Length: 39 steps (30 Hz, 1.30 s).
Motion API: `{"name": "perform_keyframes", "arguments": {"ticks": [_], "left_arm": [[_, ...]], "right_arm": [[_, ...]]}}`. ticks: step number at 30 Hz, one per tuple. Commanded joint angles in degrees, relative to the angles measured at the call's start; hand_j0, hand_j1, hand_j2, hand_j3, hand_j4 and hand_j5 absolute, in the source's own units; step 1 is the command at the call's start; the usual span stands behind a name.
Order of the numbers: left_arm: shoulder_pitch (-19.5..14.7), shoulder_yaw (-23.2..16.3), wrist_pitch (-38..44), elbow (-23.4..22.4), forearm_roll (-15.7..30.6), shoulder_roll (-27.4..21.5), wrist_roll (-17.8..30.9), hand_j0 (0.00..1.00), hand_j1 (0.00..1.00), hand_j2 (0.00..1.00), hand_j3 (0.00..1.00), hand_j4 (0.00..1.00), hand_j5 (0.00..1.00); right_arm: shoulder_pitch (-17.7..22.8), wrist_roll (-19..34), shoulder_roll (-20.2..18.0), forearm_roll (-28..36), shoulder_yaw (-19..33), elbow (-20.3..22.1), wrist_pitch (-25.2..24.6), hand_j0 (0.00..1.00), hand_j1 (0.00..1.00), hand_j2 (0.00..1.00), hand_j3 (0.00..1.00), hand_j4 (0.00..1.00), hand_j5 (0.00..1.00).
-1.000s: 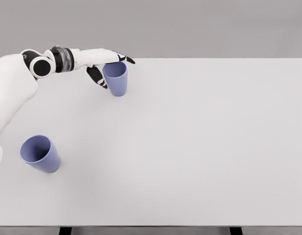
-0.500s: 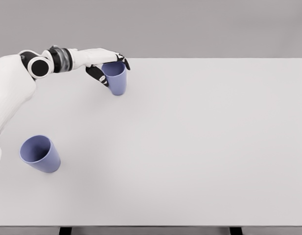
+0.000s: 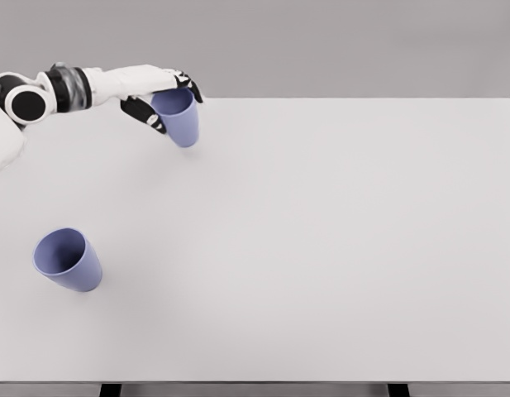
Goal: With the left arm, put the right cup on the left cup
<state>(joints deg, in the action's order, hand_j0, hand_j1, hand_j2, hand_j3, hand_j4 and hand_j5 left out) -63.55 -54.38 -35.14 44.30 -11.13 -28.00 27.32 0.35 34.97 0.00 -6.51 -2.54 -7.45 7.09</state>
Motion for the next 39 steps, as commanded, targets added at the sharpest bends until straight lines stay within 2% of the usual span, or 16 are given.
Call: {"name": "perform_keyframes", "arguments": {"ticks": [1, 5, 7, 8, 14, 17, 24, 26, 39], "left_arm": [[-0.1, 0.0, 0.1, 4.4, 2.2, -3.5, 0.0, 0.51, 0.51, 0.51, 0.51, 0.51, 0.51], [0.0, -0.7, 0.1, 8.6, 3.6, -7.0, 0.0, 0.51, 0.51, 0.51, 0.51, 0.51, 0.51], [-0.3, -5.2, 0.1, 12.6, 9.5, -10.0, 0.0, 0.51, 0.51, 0.51, 0.51, 0.51, 0.51], [-0.4, -5.6, 0.1, 13.5, 10.2, -10.9, 0.1, 0.51, 0.51, 0.51, 0.51, 0.51, 0.51], [-0.3, -5.6, 0.1, 20.6, 12.7, -17.1, 0.0, 0.51, 0.51, 0.51, 0.51, 0.51, 0.51], [-0.3, -7.2, 0.1, 24.7, 15.2, -20.9, 0.0, 0.51, 0.51, 0.51, 0.51, 0.51, 0.51], [0.0, -7.3, 0.1, 30.3, 17.1, -26.0, -0.1, 0.51, 0.51, 0.51, 0.51, 0.51, 0.51], [-0.1, -9.1, 0.1, 33.0, 19.1, -28.9, -0.1, 0.51, 0.51, 0.51, 0.51, 0.51, 0.51], [-0.2, -9.3, 0.1, 46.3, 24.2, -44.4, -0.1, 0.51, 0.51, 0.51, 0.51, 0.51, 0.51]], "right_arm": [[0.0, 0.0, 0.0, -0.1, 0.0, 0.0, 0.0, 1.00, 1.00, 1.00, 1.00, 1.00, 1.00], [0.0, 0.0, 0.0, -0.1, 0.0, 0.0, 0.0, 1.00, 1.00, 1.00, 1.00, 1.00, 1.00], [0.0, 0.0, 0.0, -0.1, 0.0, 0.0, 0.0, 1.00, 1.00, 1.00, 1.00, 1.00, 1.00], [0.0, 0.0, 0.0, -0.1, 0.0, 0.0, 0.0, 1.00, 1.00, 1.00, 1.00, 1.00, 1.00], [0.0, 0.0, 0.0, -0.1, 0.0, 0.0, 0.0, 1.00, 1.00, 1.00, 1.00, 1.00, 1.00], [0.0, 0.0, 0.0, -0.1, 0.0, 0.0, 0.0, 1.00, 1.00, 1.00, 1.00, 1.00, 1.00], [0.0, 0.0, 0.0, -0.1, 0.0, 0.0, 0.0, 1.00, 1.00, 1.00, 1.00, 1.00, 1.00], [0.0, 0.0, 0.0, -0.1, 0.0, 0.0, 0.0, 1.00, 1.00, 1.00, 1.00, 1.00, 1.00], [0.0, 0.0, 0.0, -0.1, 0.0, 0.0, 0.0, 1.00, 1.00, 1.00, 1.00, 1.00, 1.00]]}}
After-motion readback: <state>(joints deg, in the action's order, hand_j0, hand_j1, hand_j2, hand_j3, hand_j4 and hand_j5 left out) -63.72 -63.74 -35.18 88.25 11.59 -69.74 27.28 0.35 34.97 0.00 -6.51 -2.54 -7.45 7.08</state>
